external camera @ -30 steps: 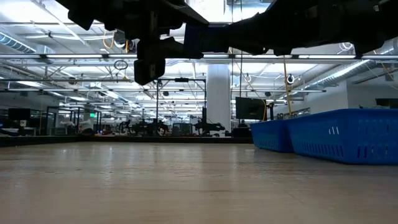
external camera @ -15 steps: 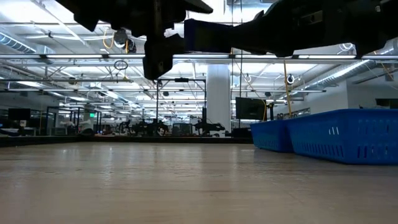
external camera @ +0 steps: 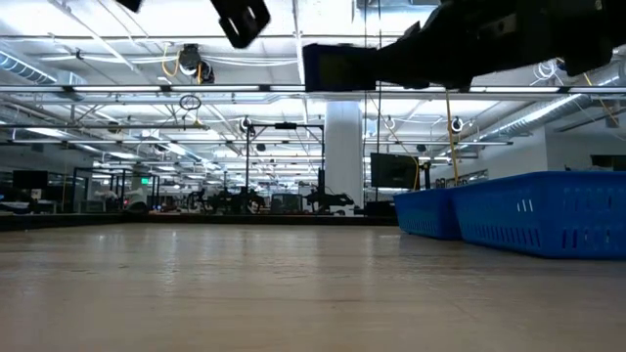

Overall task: Pick & Place Office items
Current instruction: Put the dark blue digital timer into the bottom blue bin

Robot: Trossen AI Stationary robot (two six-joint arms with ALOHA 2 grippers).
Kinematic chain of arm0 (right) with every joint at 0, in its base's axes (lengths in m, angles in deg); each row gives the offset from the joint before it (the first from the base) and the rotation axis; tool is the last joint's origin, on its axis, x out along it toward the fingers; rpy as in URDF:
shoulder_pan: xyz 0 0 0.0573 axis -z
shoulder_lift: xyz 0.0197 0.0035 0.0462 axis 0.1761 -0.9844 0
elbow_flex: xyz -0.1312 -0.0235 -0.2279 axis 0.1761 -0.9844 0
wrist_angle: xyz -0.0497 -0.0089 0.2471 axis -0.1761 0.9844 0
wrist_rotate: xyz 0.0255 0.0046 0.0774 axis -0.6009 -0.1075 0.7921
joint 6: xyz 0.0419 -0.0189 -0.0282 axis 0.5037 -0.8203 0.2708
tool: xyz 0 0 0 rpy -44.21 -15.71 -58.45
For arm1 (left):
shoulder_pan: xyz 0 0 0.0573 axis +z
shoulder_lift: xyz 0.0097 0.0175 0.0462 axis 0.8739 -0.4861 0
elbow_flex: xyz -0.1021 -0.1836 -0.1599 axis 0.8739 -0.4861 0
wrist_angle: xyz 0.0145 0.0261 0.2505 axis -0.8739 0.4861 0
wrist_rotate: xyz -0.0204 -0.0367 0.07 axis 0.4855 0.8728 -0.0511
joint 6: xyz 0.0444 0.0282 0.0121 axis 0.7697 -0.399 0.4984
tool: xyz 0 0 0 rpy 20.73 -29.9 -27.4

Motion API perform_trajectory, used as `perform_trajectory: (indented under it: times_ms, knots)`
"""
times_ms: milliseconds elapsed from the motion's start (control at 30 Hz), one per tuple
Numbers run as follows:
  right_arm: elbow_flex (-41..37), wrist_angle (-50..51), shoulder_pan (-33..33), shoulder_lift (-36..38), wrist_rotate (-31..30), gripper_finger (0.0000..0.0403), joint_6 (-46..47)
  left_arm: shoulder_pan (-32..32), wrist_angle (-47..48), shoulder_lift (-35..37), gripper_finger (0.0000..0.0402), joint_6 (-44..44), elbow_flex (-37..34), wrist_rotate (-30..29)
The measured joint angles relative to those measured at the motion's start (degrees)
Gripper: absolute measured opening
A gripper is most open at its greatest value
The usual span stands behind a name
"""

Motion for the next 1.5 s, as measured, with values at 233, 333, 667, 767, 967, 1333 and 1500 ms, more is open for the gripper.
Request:
perform_trajectory:
  times_ms: [233, 333, 667, 767, 967, 1333, 1500]
  knots:
    - [-0.02, 13.87, -0.58, 9.64, -0.02, 0.0051, 5.73, -1.98, 23.41, 9.30, 0.0225, 6.22, 0.04, -18.66]
    - [-0.03, 20.53, -1.64, 13.29, -0.92, 0.0051, 8.91, -5.09, 26.55, 12.05, 0.0225, 9.16, -0.17, -30.90]
    - [0.00, 38.02, -6.49, 26.63, -3.02, 0.0051, 19.73, -9.26, 3.71, 24.51, 0.0225, 14.20, -20.31, -39.84]
    - [0.00, 47.19, -6.71, 30.15, -3.03, 0.0050, 25.63, -8.28, -6.57, 28.22, 0.0225, 10.99, -29.07, -39.80]
    - [0.00, 68.00, -6.67, 34.18, -0.26, 0.0050, 41.80, -6.95, -22.10, 35.00, 0.0225, 8.17, -41.17, -39.89]
    - [-0.04, 73.10, -7.67, 31.86, 10.86, 0.0050, 49.25, -5.98, -24.41, 39.07, 0.0225, 8.41, -45.09, -39.84]
    - [-0.04, 73.14, -7.63, 29.77, 13.51, 0.0057, 49.17, -5.98, -23.89, 39.07, 0.0225, 8.50, -45.09, -39.84]
